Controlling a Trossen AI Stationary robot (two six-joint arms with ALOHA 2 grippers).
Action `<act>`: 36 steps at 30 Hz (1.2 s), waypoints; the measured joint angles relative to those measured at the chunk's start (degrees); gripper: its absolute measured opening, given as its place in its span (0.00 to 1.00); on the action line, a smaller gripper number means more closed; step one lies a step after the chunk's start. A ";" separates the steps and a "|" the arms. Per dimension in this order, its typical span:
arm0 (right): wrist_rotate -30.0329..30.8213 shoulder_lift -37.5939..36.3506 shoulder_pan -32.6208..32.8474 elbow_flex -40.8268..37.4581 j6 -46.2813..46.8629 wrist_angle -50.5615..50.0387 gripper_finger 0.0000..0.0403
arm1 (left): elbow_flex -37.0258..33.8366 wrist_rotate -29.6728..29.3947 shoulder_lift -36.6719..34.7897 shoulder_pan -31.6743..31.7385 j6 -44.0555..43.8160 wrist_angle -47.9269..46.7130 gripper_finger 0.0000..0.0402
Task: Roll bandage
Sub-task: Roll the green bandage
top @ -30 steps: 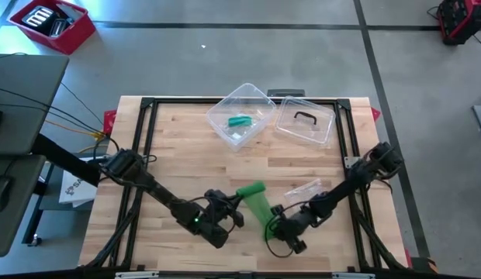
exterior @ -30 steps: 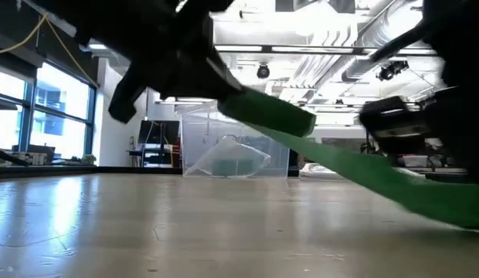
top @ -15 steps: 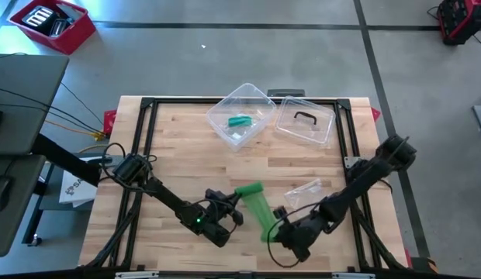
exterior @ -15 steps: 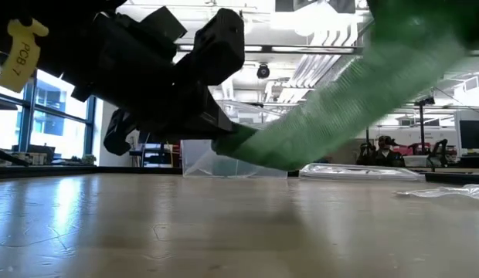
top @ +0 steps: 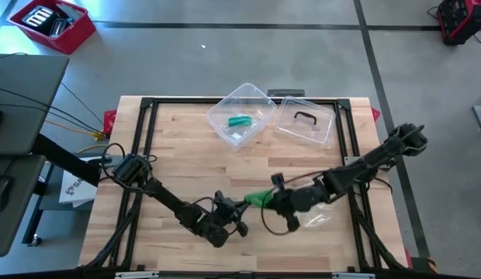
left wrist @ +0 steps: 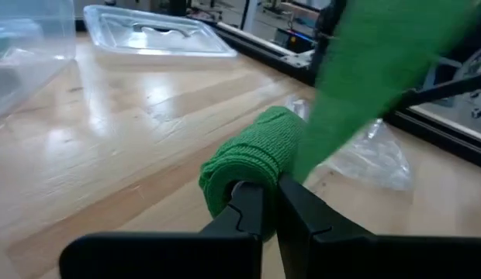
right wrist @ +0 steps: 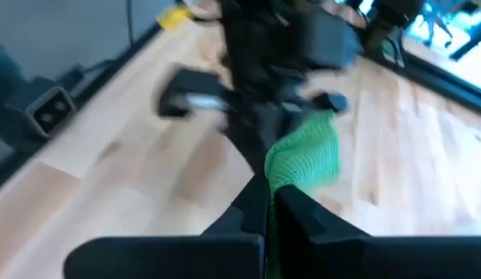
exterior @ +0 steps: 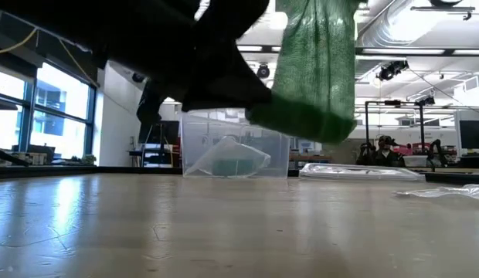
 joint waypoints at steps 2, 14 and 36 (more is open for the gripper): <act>-0.16 -0.75 -1.48 0.00 0.29 -2.15 0.00 | 0.01 0.08 0.00 -0.13 0.97 0.52 0.02; -2.75 -0.94 -8.18 -0.11 0.98 -8.20 0.00 | 0.00 14.13 0.02 0.50 5.77 4.93 0.02; -15.76 10.95 -9.78 -0.13 7.99 -10.51 0.35 | 0.04 14.60 -0.09 -5.46 11.34 14.91 0.02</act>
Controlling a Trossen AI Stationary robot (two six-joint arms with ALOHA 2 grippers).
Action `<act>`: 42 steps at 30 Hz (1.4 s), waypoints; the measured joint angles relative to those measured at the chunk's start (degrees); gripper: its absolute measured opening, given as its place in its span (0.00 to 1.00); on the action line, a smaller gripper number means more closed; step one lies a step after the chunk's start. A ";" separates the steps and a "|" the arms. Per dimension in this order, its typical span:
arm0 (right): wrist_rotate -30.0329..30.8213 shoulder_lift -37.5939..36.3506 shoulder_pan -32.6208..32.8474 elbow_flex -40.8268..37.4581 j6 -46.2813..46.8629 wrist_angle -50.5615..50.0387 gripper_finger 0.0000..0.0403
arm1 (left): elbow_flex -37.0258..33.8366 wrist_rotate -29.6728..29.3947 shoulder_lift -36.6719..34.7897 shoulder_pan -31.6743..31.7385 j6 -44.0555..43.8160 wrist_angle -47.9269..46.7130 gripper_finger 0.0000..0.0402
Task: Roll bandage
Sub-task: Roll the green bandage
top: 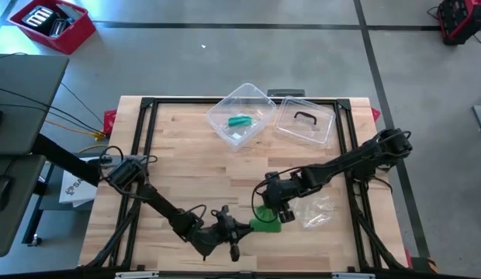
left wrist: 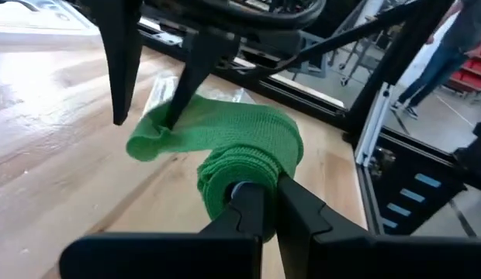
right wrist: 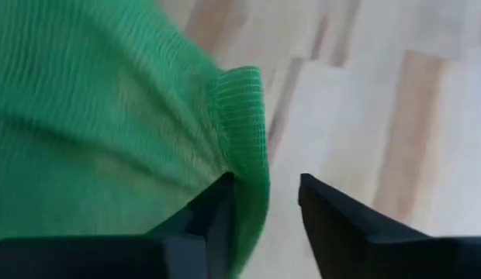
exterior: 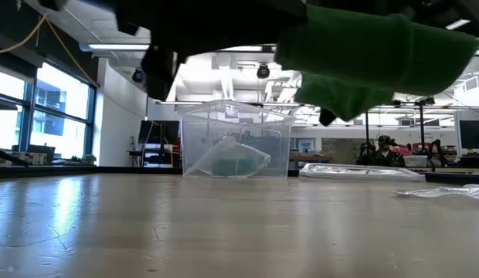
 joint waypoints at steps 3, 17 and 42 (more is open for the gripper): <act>-0.92 0.32 -0.04 0.00 -0.30 -0.12 0.40 | 0.00 -2.39 -0.14 -1.06 -0.56 0.19 0.02; 6.92 -2.73 -0.95 -0.02 0.29 0.41 0.41 | 0.00 -9.58 -0.20 -3.51 -4.34 0.64 0.02; -5.02 -8.88 -7.67 -0.04 -5.89 -2.06 0.44 | -2.78 -11.84 -0.31 -3.56 -27.63 2.18 0.02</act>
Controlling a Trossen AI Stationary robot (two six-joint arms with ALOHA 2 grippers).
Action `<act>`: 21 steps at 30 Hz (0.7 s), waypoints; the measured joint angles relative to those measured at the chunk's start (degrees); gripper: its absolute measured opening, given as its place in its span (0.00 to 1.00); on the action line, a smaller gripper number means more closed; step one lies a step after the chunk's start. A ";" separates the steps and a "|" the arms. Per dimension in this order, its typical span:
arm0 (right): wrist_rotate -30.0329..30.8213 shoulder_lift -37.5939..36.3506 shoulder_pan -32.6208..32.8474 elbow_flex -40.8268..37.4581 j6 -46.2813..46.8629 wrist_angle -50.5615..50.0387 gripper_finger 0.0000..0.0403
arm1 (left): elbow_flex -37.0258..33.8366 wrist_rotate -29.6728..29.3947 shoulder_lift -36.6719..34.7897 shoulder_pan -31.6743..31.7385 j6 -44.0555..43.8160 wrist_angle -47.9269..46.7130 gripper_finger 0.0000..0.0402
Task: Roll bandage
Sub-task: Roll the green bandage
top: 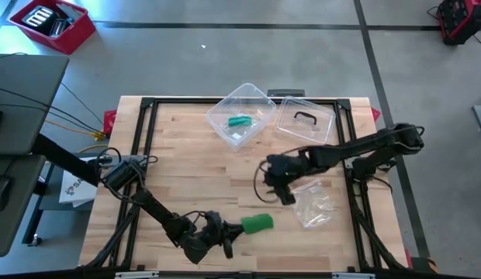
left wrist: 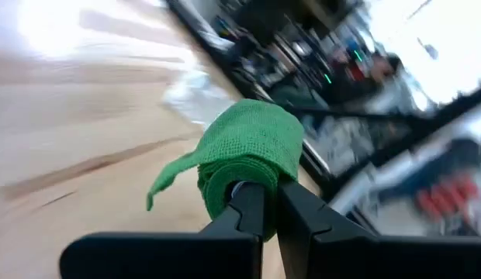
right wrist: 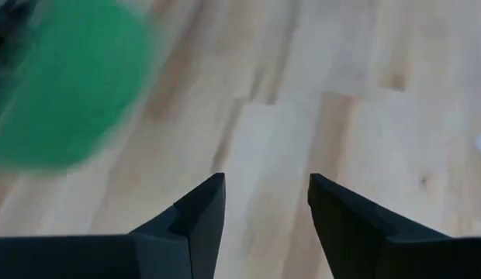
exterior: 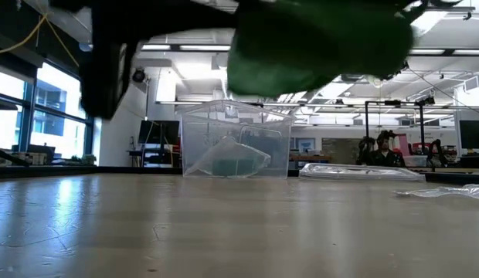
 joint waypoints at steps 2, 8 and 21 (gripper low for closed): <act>2.41 -0.47 3.43 0.00 -2.00 -2.19 0.43 | -2.36 -2.59 0.00 -0.41 -6.40 -0.11 0.02; 11.63 1.88 14.90 0.00 -8.38 2.43 0.40 | -6.81 -4.69 0.00 -0.72 -18.04 -0.04 0.02; 28.01 13.74 23.38 0.02 -24.78 30.51 0.35 | -6.86 -9.06 0.00 -0.67 -17.46 2.83 0.02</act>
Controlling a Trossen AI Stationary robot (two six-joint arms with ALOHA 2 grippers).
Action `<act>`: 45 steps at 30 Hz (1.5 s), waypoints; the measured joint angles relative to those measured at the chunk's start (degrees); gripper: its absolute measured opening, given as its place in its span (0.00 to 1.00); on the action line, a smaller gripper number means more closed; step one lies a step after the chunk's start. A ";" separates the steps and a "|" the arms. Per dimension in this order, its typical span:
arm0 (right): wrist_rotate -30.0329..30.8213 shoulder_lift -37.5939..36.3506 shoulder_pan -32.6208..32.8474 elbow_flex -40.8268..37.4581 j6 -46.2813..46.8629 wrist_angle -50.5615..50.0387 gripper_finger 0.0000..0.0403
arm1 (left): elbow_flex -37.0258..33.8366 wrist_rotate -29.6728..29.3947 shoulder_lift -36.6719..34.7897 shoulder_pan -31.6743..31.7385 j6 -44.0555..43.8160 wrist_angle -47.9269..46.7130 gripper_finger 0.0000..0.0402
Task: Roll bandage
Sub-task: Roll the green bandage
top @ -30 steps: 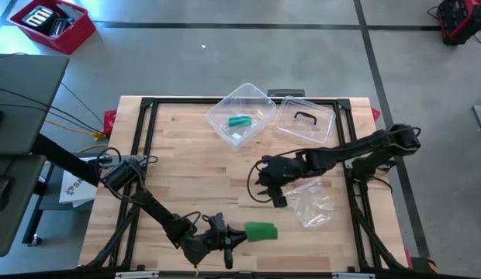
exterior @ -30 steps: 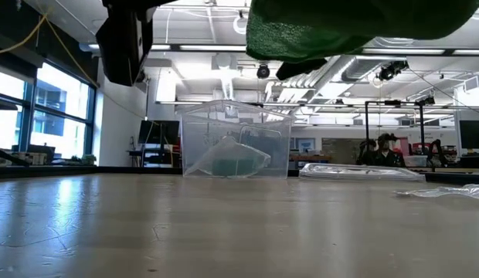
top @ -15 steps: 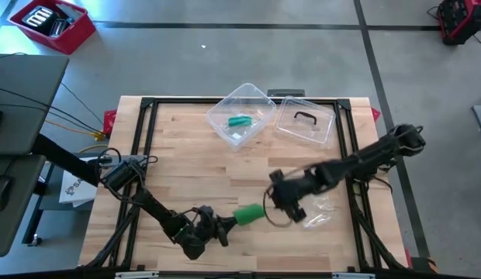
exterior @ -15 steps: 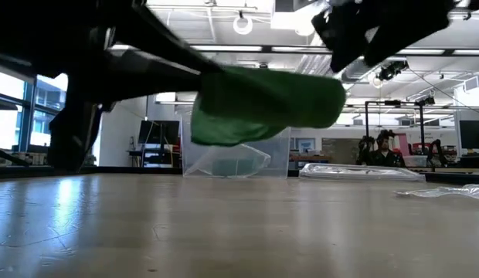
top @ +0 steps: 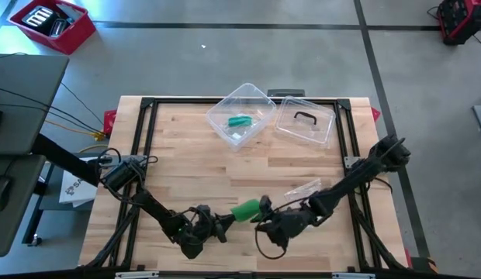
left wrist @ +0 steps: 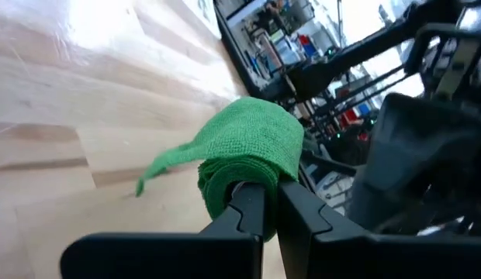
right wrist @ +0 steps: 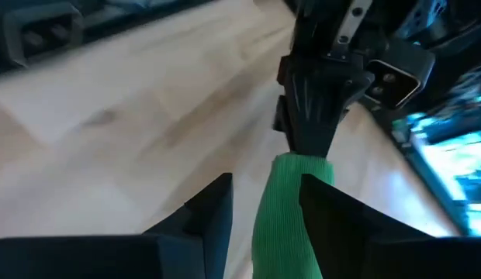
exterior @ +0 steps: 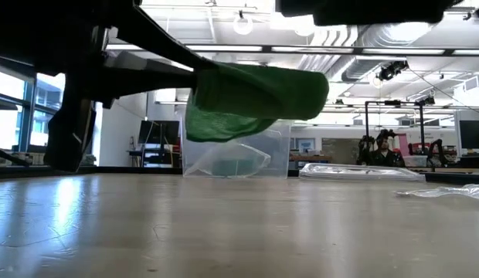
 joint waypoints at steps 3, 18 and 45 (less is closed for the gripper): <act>4.20 2.43 0.27 0.00 -2.88 4.28 0.35 | 0.60 -0.86 0.00 0.00 0.15 0.28 0.02; 11.16 7.86 0.21 -0.02 -10.35 12.45 0.19 | 1.81 -1.24 0.00 0.02 2.07 0.26 0.02; 10.70 -3.74 -3.84 0.00 -4.74 2.88 0.00 | 2.54 6.31 -0.11 -1.78 20.17 -0.26 0.02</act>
